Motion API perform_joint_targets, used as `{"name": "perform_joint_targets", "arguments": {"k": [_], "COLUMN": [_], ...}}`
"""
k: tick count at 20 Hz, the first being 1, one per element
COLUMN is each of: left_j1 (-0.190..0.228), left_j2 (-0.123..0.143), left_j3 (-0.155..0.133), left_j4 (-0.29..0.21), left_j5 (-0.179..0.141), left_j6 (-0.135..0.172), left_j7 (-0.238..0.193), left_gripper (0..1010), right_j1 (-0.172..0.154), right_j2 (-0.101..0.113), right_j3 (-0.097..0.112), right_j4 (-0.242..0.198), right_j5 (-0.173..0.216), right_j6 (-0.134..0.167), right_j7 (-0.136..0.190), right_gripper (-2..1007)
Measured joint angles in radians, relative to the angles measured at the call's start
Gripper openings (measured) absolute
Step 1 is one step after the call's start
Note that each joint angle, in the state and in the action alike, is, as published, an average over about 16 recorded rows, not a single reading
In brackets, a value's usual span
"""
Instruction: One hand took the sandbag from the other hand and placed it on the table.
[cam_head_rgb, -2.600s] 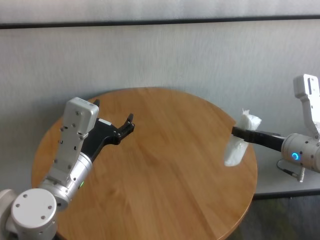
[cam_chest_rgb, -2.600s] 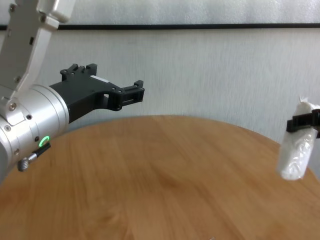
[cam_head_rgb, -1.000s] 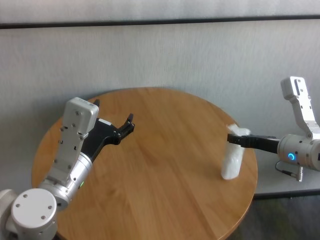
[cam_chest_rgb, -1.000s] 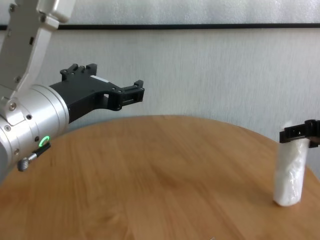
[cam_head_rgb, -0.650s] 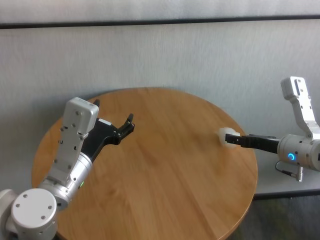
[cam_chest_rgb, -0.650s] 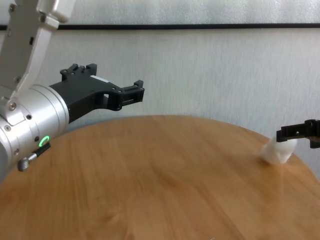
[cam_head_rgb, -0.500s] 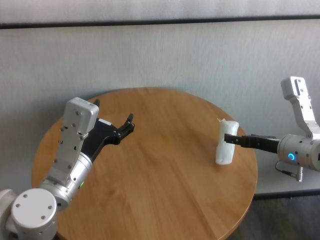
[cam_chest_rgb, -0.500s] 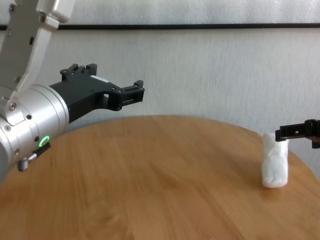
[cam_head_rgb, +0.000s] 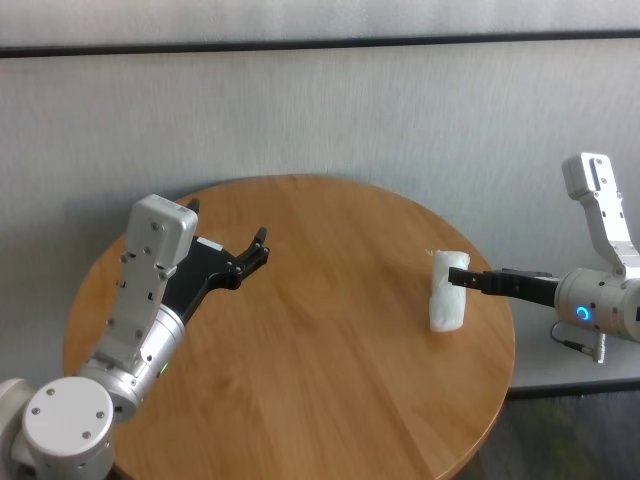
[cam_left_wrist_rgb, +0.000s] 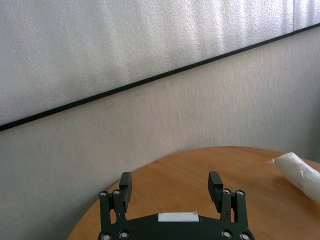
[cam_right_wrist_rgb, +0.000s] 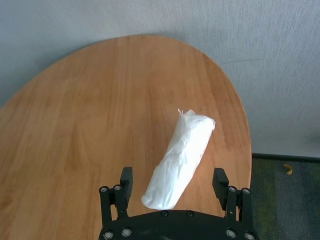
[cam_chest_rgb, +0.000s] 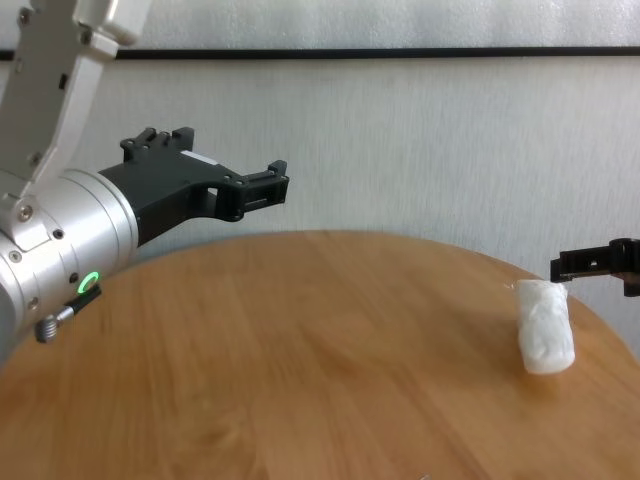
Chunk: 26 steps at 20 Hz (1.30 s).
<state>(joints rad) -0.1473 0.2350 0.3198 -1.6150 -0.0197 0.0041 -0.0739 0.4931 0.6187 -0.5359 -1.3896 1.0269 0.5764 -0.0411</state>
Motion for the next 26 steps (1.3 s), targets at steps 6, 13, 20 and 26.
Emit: {"name": "perform_joint_targets", "arguments": {"k": [6, 13, 20, 26], "left_j1": [0.0, 0.0, 0.0, 0.0], "left_j2": [0.0, 0.0, 0.0, 0.0], "left_j3": [0.0, 0.0, 0.0, 0.0], "left_j4": [0.0, 0.0, 0.0, 0.0], "left_j5": [0.0, 0.0, 0.0, 0.0], "left_j6": [0.0, 0.0, 0.0, 0.0], "left_j7": [0.0, 0.0, 0.0, 0.0], "left_gripper": [1002, 1002, 1002, 1002], "right_j1": [0.0, 0.0, 0.008, 0.027], "right_j2": [0.0, 0.0, 0.002, -0.002], "right_j3": [0.0, -0.001, -0.023, -0.063], "right_j4": [0.0, -0.001, -0.008, -0.022], "right_j5": [0.0, -0.002, -0.046, -0.127], "right_j6": [0.0, -0.002, -0.027, -0.089], "right_j7": [0.0, 0.004, 0.044, 0.12], "right_gripper": [1001, 1001, 1001, 1001]}}
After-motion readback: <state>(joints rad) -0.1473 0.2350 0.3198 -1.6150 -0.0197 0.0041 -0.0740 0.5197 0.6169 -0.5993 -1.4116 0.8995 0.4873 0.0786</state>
